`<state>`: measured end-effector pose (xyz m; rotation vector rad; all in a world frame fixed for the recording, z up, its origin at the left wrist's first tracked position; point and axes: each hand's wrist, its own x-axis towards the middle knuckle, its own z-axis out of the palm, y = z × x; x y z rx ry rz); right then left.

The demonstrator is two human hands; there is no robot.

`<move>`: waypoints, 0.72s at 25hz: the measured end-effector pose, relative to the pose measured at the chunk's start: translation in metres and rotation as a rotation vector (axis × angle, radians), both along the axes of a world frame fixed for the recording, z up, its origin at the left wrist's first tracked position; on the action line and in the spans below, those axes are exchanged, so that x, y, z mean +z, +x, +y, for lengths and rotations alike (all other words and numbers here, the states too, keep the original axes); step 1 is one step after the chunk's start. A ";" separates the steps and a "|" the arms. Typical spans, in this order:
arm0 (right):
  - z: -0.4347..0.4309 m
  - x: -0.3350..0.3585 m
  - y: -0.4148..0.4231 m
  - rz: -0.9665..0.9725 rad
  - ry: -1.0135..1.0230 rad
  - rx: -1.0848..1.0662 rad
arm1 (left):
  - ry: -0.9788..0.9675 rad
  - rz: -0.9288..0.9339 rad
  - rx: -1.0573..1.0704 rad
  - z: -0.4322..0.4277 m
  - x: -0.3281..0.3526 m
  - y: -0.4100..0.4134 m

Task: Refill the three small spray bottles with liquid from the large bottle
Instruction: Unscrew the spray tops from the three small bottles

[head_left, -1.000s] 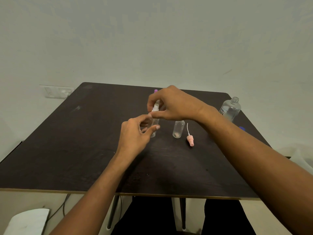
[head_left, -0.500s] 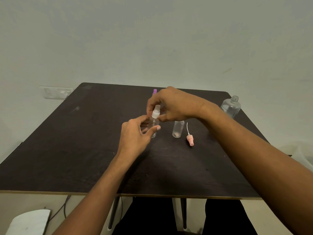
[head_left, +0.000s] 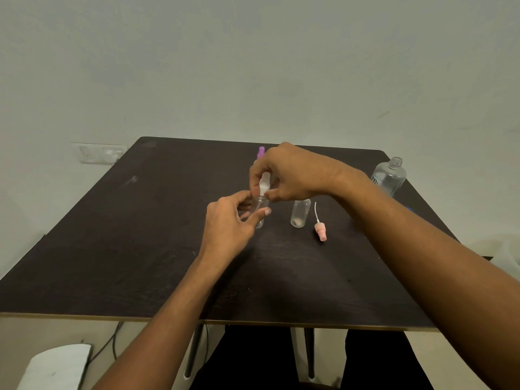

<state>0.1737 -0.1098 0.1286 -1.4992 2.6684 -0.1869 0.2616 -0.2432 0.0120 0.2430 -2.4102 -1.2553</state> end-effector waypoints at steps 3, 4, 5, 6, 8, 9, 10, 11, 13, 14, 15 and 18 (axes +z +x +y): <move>0.000 -0.005 -0.001 -0.006 -0.044 0.003 | 0.001 0.003 -0.004 -0.001 -0.002 -0.001; -0.001 -0.007 -0.001 0.022 -0.083 -0.027 | -0.001 0.003 -0.004 -0.001 -0.002 -0.001; -0.002 -0.009 -0.002 0.059 -0.117 -0.073 | -0.003 0.004 0.000 0.000 -0.003 -0.002; -0.003 -0.009 -0.002 0.095 -0.138 -0.118 | -0.007 0.004 0.005 0.000 -0.003 -0.002; -0.005 -0.010 -0.003 0.122 -0.133 -0.160 | -0.018 0.002 0.007 0.000 -0.003 -0.003; -0.005 -0.008 -0.003 0.110 -0.121 -0.155 | -0.021 0.001 0.006 -0.001 -0.003 -0.003; -0.005 -0.007 -0.002 0.097 -0.107 -0.141 | -0.022 0.001 0.005 -0.002 -0.004 -0.003; -0.005 -0.005 -0.001 0.086 -0.095 -0.122 | -0.018 0.001 0.004 -0.002 -0.004 -0.003; -0.005 -0.002 0.001 0.060 -0.067 -0.081 | -0.004 -0.001 0.000 -0.003 -0.006 -0.003; -0.004 -0.002 0.001 0.050 -0.053 -0.061 | 0.001 -0.003 -0.001 -0.004 -0.007 -0.003; -0.004 -0.001 0.002 0.050 -0.040 -0.046 | 0.004 -0.005 -0.002 -0.004 -0.008 -0.003; -0.001 0.002 0.002 0.069 -0.052 -0.026 | 0.004 -0.002 -0.007 -0.004 -0.012 -0.003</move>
